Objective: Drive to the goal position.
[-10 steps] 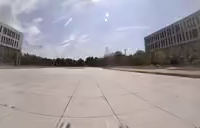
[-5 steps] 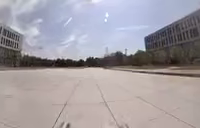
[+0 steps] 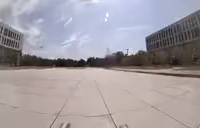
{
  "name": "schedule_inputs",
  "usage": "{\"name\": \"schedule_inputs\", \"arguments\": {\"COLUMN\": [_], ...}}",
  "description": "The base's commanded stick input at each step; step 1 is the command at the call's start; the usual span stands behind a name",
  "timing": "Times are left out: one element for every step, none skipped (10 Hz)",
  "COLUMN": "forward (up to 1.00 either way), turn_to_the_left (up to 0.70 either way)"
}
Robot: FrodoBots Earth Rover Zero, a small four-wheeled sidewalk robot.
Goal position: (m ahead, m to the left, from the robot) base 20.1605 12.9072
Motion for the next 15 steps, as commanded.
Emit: {"name": "schedule_inputs", "arguments": {"forward": [0.7,0.7,0.7,0.7,0.7,0.7,0.7,0.7,0.7,0.7,0.7,0.7,0.7,0.7,0.7], "turn_to_the_left": [0.0,0.0,0.0,0.0,0.0,0.0,0.0,0.0,0.0,0.0,0.0,0.0,0.0,0.0,0.0]}}
